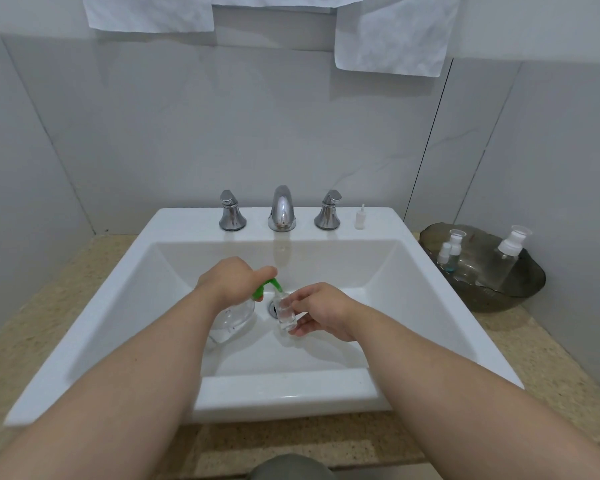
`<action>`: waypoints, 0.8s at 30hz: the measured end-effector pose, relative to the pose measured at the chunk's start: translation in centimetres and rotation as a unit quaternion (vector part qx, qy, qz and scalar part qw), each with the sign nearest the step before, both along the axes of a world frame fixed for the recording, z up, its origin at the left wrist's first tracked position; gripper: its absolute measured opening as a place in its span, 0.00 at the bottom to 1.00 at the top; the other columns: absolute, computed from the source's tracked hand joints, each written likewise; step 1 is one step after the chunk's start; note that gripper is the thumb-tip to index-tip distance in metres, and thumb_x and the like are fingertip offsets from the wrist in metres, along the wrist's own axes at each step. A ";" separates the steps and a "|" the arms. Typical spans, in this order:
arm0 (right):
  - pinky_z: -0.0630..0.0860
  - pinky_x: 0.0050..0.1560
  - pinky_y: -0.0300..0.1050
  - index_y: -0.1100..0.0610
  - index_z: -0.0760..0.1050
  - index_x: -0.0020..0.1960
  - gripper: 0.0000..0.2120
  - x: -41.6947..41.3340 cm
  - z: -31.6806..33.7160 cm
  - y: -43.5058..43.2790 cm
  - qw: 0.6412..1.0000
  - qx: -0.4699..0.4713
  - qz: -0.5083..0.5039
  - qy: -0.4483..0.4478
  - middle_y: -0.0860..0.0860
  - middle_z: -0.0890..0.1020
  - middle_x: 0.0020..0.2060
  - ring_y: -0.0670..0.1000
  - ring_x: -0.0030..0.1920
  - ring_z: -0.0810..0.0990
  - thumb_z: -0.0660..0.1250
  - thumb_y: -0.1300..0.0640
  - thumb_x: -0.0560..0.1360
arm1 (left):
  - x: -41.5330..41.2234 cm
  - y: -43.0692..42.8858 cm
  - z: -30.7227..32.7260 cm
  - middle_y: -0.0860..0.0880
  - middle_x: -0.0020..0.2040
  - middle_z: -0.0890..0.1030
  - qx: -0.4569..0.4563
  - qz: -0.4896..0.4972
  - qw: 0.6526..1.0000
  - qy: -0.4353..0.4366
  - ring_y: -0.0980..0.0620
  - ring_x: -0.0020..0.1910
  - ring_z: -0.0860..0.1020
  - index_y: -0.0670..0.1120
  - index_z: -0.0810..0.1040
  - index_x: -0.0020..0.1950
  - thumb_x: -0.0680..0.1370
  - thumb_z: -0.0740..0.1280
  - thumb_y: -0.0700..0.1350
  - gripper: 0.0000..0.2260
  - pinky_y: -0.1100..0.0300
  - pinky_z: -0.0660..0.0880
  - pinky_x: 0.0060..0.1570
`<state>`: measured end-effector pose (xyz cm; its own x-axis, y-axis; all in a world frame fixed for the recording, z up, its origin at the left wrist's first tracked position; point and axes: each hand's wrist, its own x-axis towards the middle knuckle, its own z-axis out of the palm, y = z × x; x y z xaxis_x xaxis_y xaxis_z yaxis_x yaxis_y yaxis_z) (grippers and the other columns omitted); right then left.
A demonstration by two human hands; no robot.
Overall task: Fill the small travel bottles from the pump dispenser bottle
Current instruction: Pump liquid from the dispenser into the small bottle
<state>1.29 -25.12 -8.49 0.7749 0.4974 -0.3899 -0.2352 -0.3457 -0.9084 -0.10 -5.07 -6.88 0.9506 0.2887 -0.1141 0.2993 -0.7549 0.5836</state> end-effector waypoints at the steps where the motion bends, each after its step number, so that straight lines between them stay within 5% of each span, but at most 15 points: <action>1: 0.83 0.45 0.48 0.62 0.82 0.52 0.10 0.0 0.0 0.0 1.000 0.000 0.000 0.000 0.60 0.82 0.49 0.58 0.38 0.81 0.62 0.69 0.81 | 0.0 0.0 0.0 0.52 0.27 0.76 0.000 0.000 1.000 0.002 0.47 0.31 0.74 0.46 0.83 0.29 0.75 0.65 0.63 0.25 0.56 0.69 0.39; 12: 0.83 0.45 0.48 0.62 0.81 0.53 0.13 -0.1 0.0 0.0 1.000 -0.011 0.010 0.002 0.59 0.82 0.48 0.56 0.35 0.82 0.58 0.71 0.80 | 0.1 0.3 0.0 0.47 0.32 0.83 -0.027 -0.024 0.999 0.009 0.47 0.30 0.72 0.49 0.83 0.26 0.65 0.62 0.60 0.18 0.56 0.70 0.39; 17: 0.84 0.46 0.48 0.63 0.81 0.53 0.14 -0.1 0.0 0.0 1.000 -0.010 0.009 0.005 0.59 0.81 0.48 0.56 0.35 0.82 0.57 0.71 0.80 | 0.0 0.3 0.0 0.52 0.27 0.77 0.000 -0.017 1.000 0.003 0.47 0.30 0.73 0.48 0.84 0.29 0.73 0.64 0.58 0.20 0.57 0.69 0.37; 24: 0.83 0.44 0.47 0.66 0.80 0.59 0.12 0.0 0.0 0.0 1.000 -0.004 -0.002 0.006 0.60 0.82 0.49 0.56 0.35 0.82 0.62 0.69 0.80 | 0.0 0.3 -0.2 0.52 0.29 0.77 0.024 -0.013 1.000 -0.004 0.49 0.35 0.78 0.47 0.84 0.30 0.76 0.61 0.73 0.33 0.54 0.70 0.41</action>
